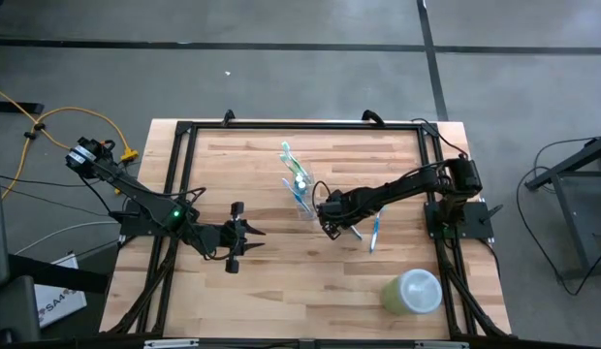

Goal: Pick & Place toothbrushing station
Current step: Put the left blue toothbrush into the transparent organizer

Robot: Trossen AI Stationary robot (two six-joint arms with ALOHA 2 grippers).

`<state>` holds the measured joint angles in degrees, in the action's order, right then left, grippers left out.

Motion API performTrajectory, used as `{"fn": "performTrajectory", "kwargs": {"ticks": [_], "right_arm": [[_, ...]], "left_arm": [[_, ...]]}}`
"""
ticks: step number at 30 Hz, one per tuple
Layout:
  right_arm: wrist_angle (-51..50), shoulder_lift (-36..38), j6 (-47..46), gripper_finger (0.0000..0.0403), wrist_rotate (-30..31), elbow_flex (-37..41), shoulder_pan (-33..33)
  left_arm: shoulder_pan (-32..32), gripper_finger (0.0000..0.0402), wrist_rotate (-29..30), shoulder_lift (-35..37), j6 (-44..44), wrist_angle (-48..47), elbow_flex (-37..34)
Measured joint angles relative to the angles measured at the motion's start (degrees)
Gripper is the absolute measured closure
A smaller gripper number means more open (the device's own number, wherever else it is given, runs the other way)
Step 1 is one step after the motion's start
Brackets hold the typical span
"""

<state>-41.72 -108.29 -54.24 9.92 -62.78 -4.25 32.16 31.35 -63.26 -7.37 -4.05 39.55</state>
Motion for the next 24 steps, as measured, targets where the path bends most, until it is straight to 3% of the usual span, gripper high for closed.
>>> {"fn": "performTrajectory", "kwargs": {"ticks": [9, 24], "right_arm": [[0.1, 2.1, -0.2, 0.0395, 5.3, 0.3, 0.0], [0.0, 10.1, 0.3, 0.0396, 19.3, 0.2, -1.7]], "left_arm": [[0.0, 0.0291, 0.0, 0.0, 0.0, 0.0, 0.0], [0.0, 0.0291, 0.0, 0.0, -0.2, 0.0, 0.0]]}}
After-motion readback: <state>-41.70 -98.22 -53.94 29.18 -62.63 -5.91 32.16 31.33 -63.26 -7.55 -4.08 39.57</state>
